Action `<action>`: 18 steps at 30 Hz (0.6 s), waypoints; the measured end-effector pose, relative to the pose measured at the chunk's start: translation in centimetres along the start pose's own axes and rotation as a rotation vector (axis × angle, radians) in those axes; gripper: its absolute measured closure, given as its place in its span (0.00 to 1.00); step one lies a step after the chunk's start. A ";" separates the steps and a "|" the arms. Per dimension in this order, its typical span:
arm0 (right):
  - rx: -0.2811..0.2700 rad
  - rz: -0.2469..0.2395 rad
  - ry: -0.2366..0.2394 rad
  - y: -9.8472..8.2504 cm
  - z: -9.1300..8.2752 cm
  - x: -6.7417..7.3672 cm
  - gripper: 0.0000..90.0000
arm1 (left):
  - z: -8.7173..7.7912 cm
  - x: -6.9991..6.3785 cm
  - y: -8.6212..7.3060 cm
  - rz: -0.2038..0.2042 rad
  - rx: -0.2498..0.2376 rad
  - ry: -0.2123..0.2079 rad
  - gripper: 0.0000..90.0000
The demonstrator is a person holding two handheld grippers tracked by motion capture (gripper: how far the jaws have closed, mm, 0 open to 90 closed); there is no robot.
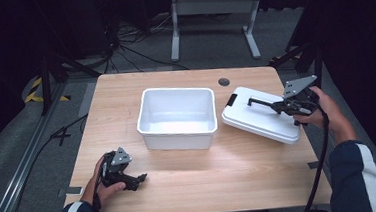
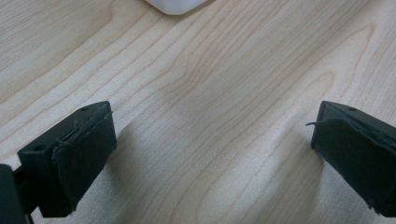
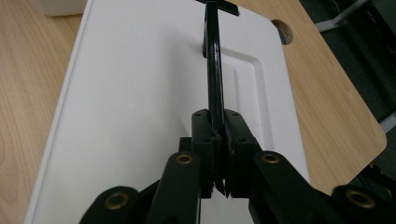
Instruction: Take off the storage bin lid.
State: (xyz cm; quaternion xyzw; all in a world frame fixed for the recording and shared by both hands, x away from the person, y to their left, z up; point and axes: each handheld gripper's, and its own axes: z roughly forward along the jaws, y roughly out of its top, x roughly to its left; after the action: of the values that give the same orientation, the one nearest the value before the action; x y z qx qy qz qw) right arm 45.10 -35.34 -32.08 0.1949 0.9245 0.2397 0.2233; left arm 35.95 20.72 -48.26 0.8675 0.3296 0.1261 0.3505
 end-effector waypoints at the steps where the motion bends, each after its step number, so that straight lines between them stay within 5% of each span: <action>1: 0.000 0.007 0.007 -0.1 0.3 0.0 0.94 | 0.0 0.0 0.0 0.003 0.001 0.000 0.01; 18: 0.073 0.019 0.092 -1.4 4.0 0.5 0.94 | 0.0 0.0 0.0 -0.001 0.001 -0.004 0.01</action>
State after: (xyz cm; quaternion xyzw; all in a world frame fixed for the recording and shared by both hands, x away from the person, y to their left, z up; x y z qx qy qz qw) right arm 46.33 -34.80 -36.14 0.2005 0.9399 0.2168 0.1712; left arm 35.95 20.72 -48.27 0.8679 0.3293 0.1240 0.3506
